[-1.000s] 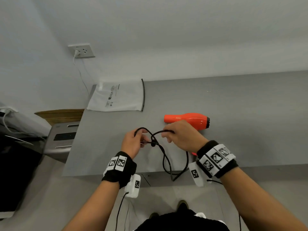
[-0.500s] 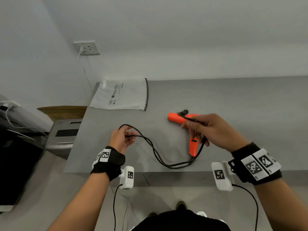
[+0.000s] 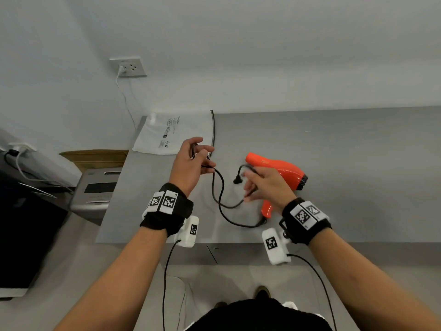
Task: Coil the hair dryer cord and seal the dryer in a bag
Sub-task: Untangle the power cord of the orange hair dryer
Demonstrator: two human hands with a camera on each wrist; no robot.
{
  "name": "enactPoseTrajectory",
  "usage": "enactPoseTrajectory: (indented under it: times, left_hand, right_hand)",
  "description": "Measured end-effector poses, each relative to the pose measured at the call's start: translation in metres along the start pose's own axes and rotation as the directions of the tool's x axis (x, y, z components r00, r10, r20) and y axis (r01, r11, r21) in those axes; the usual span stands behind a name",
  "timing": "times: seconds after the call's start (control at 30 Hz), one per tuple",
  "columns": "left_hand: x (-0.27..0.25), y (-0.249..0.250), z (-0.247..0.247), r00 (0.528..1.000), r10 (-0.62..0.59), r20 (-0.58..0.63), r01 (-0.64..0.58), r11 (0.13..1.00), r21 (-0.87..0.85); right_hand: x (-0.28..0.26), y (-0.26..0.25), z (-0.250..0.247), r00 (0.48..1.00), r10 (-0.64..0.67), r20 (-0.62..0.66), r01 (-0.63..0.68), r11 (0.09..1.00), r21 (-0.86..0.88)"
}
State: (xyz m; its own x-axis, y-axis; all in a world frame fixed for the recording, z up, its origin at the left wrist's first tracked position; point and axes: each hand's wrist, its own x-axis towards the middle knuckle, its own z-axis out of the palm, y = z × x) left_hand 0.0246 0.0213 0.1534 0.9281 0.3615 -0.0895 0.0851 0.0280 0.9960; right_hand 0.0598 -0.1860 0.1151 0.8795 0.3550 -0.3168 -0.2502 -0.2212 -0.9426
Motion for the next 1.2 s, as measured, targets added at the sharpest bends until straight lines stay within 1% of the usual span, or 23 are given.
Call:
enactPoseTrajectory:
  times: [0.03,0.07,0.1,0.13,0.2,0.23,0.27,0.33,0.4,0.47,0.53,0.63,0.73,0.8,0.87,0.9,0.93,1.0,1.03,1.1,1.13,1.17,1.2]
  left_hand:
    - [-0.002,0.0,0.001,1.0,0.002,0.004,-0.002,1.0,-0.006]
    - [-0.003,0.001,0.003,1.0,0.001,0.008,-0.001,1.0,-0.016]
    - [-0.005,0.002,0.004,1.0,-0.001,0.014,0.002,1.0,-0.031]
    - [-0.007,0.003,0.005,1.0,-0.003,0.022,0.004,0.999,-0.052]
    - [-0.011,0.008,0.007,0.999,0.0,0.039,0.004,0.995,-0.1]
    - [-0.013,0.01,0.008,0.999,0.006,0.047,-0.001,0.992,-0.124]
    - [-0.015,0.012,0.01,0.998,0.013,0.057,-0.005,0.99,-0.14]
    - [-0.019,0.018,0.015,0.995,0.033,0.091,-0.019,0.987,-0.158]
    - [-0.024,0.022,0.021,0.989,0.053,0.138,-0.029,0.985,-0.173]
    - [-0.028,0.026,0.029,0.981,0.058,0.183,-0.024,0.983,-0.181]
    - [-0.031,0.028,0.036,0.977,0.051,0.205,-0.013,0.982,-0.186]
    - [-0.033,0.024,0.035,0.987,0.06,0.148,-0.03,0.979,-0.201]
    - [-0.033,0.009,0.018,0.997,0.063,-0.034,-0.069,0.974,-0.215]
    - [-0.034,-0.009,0.005,0.99,0.003,-0.138,-0.037,0.97,-0.24]
    - [-0.033,-0.037,-0.001,0.976,-0.083,-0.202,0.05,0.986,-0.162]
    - [-0.032,-0.053,-0.001,0.971,-0.133,-0.198,0.118,0.989,-0.085]
    - [-0.031,-0.068,0.001,0.97,-0.189,-0.153,0.195,0.98,0.025]
    - [-0.03,-0.09,0.009,0.96,-0.275,-0.049,0.278,0.924,0.262]
    - [-0.029,-0.095,0.013,0.959,-0.278,-0.058,0.28,0.896,0.344]
    - [-0.031,-0.091,0.018,0.96,-0.193,-0.204,0.264,0.87,0.417]
    - [-0.031,-0.089,0.019,0.957,-0.164,-0.24,0.257,0.862,0.438]
    - [-0.032,-0.088,0.021,0.961,-0.175,-0.212,0.256,0.85,0.46]
    - [-0.034,-0.089,0.023,0.965,-0.23,-0.124,0.261,0.841,0.474]
  right_hand:
    - [0.006,0.001,0.0,1.0,-0.009,-0.024,0.01,0.997,0.078]
    - [0.014,0.005,0.0,0.998,-0.028,-0.053,0.033,0.995,0.098]
    - [0.019,0.008,-0.001,0.994,-0.059,-0.097,0.06,0.998,0.013]
    - [0.024,0.013,-0.003,0.987,-0.098,-0.124,0.081,0.987,-0.136]
    - [0.023,0.016,-0.003,0.976,-0.174,-0.13,0.108,0.909,-0.404]
    - [0.019,0.016,-0.001,0.978,-0.178,-0.108,0.113,0.888,-0.446]
    - [0.017,0.019,0.002,0.985,-0.16,-0.065,0.115,0.891,-0.439]
    - [0.008,0.021,0.014,0.997,-0.048,0.06,0.069,0.906,-0.417]
    - [0.007,0.027,0.027,0.99,0.031,0.136,0.039,0.877,-0.48]
    - [0.013,0.031,0.04,0.986,0.058,0.156,0.035,0.842,-0.538]
    - [0.018,0.026,0.05,0.989,0.064,0.133,0.017,0.848,-0.53]
    - [0.026,0.014,0.052,0.995,0.041,0.093,0.004,0.901,-0.435]
    - [0.027,0.0,0.043,0.995,-0.043,0.088,0.064,0.965,-0.253]
    - [0.025,-0.013,0.037,0.992,-0.088,0.09,0.097,0.989,-0.109]
    - [0.022,-0.026,0.033,0.988,-0.116,0.1,0.111,0.992,0.054]
    - [0.02,-0.033,0.032,0.986,-0.13,0.103,0.116,0.985,0.131]
    - [0.018,-0.039,0.03,0.984,-0.145,0.105,0.122,0.973,0.198]
    - [0.015,-0.051,0.026,0.981,-0.167,0.098,0.13,0.942,0.31]
    - [0.013,-0.055,0.024,0.98,-0.177,0.091,0.134,0.926,0.353]
    - [0.011,-0.065,0.019,0.979,-0.196,0.062,0.154,0.9,0.408]
    - [0.01,-0.07,0.015,0.978,-0.204,0.045,0.165,0.887,0.432]
    - [0.008,-0.075,0.012,0.977,-0.21,0.031,0.173,0.872,0.457]
    - [0.006,-0.079,0.01,0.977,-0.213,0.022,0.177,0.86,0.479]
